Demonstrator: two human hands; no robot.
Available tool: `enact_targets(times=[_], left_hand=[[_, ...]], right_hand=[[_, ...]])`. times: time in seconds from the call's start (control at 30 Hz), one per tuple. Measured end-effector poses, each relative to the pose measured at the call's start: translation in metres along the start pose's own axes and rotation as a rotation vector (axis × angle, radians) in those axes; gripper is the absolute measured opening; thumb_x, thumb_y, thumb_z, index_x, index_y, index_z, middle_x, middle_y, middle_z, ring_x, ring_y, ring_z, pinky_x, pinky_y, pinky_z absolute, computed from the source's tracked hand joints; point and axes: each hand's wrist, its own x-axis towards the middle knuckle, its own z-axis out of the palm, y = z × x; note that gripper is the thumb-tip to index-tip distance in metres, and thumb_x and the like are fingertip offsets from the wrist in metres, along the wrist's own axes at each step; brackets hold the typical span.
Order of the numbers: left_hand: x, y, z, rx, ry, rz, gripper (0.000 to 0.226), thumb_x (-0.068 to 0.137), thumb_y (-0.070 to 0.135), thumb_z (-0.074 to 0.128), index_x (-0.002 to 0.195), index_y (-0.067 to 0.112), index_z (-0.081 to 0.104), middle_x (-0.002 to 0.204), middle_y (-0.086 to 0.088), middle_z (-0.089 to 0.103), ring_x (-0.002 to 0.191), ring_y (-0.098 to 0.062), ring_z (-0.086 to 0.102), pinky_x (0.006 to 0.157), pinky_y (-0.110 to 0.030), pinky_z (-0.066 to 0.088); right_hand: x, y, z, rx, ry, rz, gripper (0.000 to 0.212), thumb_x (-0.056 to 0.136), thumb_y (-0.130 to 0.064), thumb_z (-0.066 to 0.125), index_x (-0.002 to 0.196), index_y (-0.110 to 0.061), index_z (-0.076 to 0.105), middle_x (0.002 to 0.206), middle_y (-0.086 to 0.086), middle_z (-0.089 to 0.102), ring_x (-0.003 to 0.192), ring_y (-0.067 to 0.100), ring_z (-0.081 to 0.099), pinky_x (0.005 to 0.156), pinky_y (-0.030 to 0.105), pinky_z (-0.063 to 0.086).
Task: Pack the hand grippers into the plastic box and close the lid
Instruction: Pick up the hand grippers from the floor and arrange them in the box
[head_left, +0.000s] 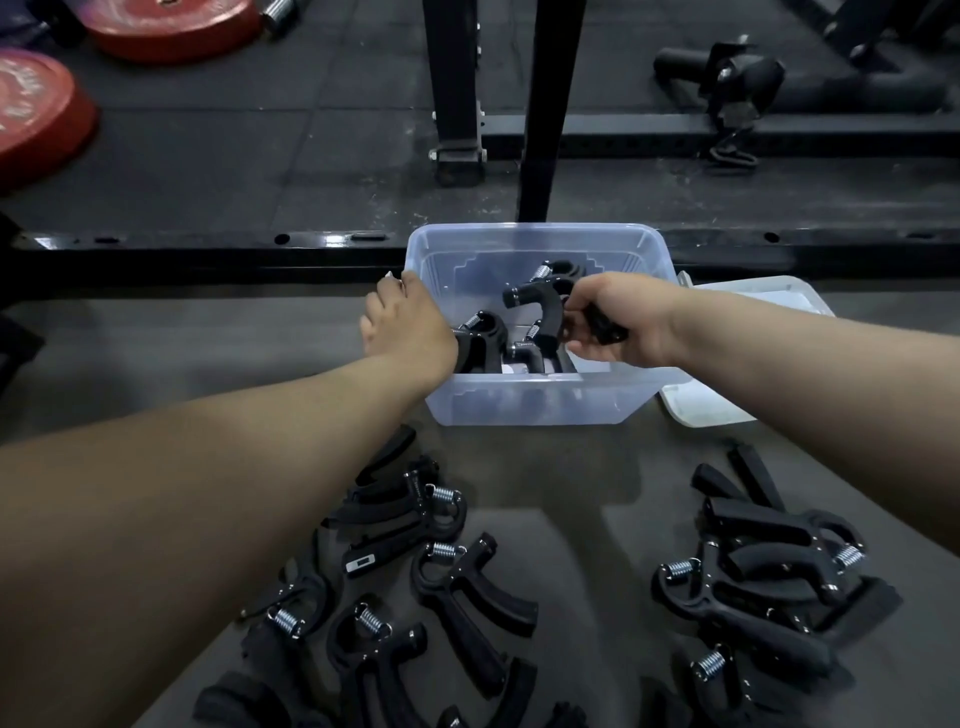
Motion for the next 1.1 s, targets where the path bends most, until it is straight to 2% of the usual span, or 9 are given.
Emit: enact_targets(times=[0.17,0.3,0.4,0.53,0.6,0.7,0.8,1.0,1.1], left_hand=[[0.003,-0.005,-0.002,-0.018,0.001,0.051,0.074,0.081,0.005,0.054,0.148,0.013,0.023,0.140,-0.012,0.033,0.125,-0.032,0.036,0.100,-0.039,0.034],[0.004,-0.006,0.000,0.001,-0.007,0.059,0.078,0.081,0.005,0.055,0.150,0.012,0.019,0.143,-0.010,0.032,0.126,-0.031,0.035,0.101,-0.039,0.034],[0.006,-0.006,0.000,-0.016,-0.027,0.059,0.079,0.082,0.004,0.055,0.151,0.011,0.017,0.147,-0.009,0.030,0.130,-0.031,0.033,0.105,-0.040,0.032],[0.006,-0.007,-0.002,-0.030,-0.059,0.066,0.081,0.084,0.004,0.058,0.152,0.009,0.015,0.152,-0.010,0.024,0.135,-0.031,0.028,0.109,-0.040,0.029],[0.005,-0.007,-0.003,-0.046,-0.063,0.069,0.081,0.084,0.004,0.058,0.153,0.009,0.015,0.153,-0.010,0.023,0.137,-0.030,0.027,0.110,-0.040,0.028],[0.000,-0.010,-0.003,-0.050,-0.066,0.074,0.081,0.083,0.003,0.056,0.153,0.010,0.014,0.154,-0.010,0.022,0.137,-0.030,0.026,0.110,-0.040,0.028],[-0.008,-0.012,-0.002,-0.040,-0.065,0.078,0.081,0.085,0.006,0.055,0.153,0.010,0.011,0.156,-0.010,0.018,0.137,-0.030,0.026,0.111,-0.039,0.026],[-0.015,-0.016,-0.001,-0.051,-0.049,0.094,0.081,0.086,0.008,0.054,0.154,0.010,0.010,0.157,-0.010,0.016,0.137,-0.030,0.025,0.111,-0.040,0.026],[-0.016,-0.016,0.002,-0.038,-0.033,0.096,0.079,0.086,0.006,0.050,0.154,0.009,0.010,0.156,-0.011,0.016,0.135,-0.030,0.026,0.110,-0.040,0.026]], right_hand=[[0.017,0.006,-0.001,-0.083,0.058,0.076,0.016,0.093,-0.008,0.048,0.084,-0.013,0.060,0.074,0.004,0.070,0.069,0.015,0.069,0.062,0.027,0.052],[0.025,0.012,-0.002,-0.113,0.097,0.110,0.017,0.093,-0.005,0.046,0.083,-0.012,0.058,0.076,0.005,0.063,0.070,0.018,0.065,0.059,0.026,0.052],[0.032,0.016,-0.002,-0.110,0.085,0.141,0.017,0.091,0.000,0.044,0.085,-0.008,0.057,0.087,0.011,0.057,0.077,0.024,0.062,0.050,0.023,0.055],[0.041,0.018,-0.001,-0.105,0.076,0.179,0.022,0.086,0.005,0.042,0.097,-0.005,0.059,0.095,0.014,0.057,0.085,0.027,0.062,0.058,0.035,0.061],[0.041,0.018,0.001,-0.150,0.070,0.202,0.025,0.085,0.003,0.042,0.101,-0.008,0.059,0.095,0.011,0.058,0.082,0.027,0.064,0.054,0.032,0.059],[0.036,0.018,0.003,-0.259,0.040,0.254,0.021,0.087,-0.003,0.042,0.091,-0.013,0.059,0.090,0.004,0.060,0.070,0.019,0.065,0.045,0.022,0.052],[0.035,0.021,0.002,-0.334,0.047,0.286,0.018,0.087,-0.005,0.044,0.086,-0.012,0.060,0.084,0.001,0.065,0.073,0.018,0.065,0.053,0.022,0.048],[0.050,0.034,0.002,-0.344,0.061,0.336,0.017,0.088,-0.001,0.050,0.100,-0.004,0.061,0.098,0.012,0.061,0.085,0.027,0.063,0.075,0.033,0.056],[0.057,0.036,0.007,-0.320,0.031,0.338,0.010,0.094,-0.004,0.052,0.098,-0.005,0.061,0.090,0.011,0.061,0.078,0.026,0.063,0.077,0.034,0.054]])
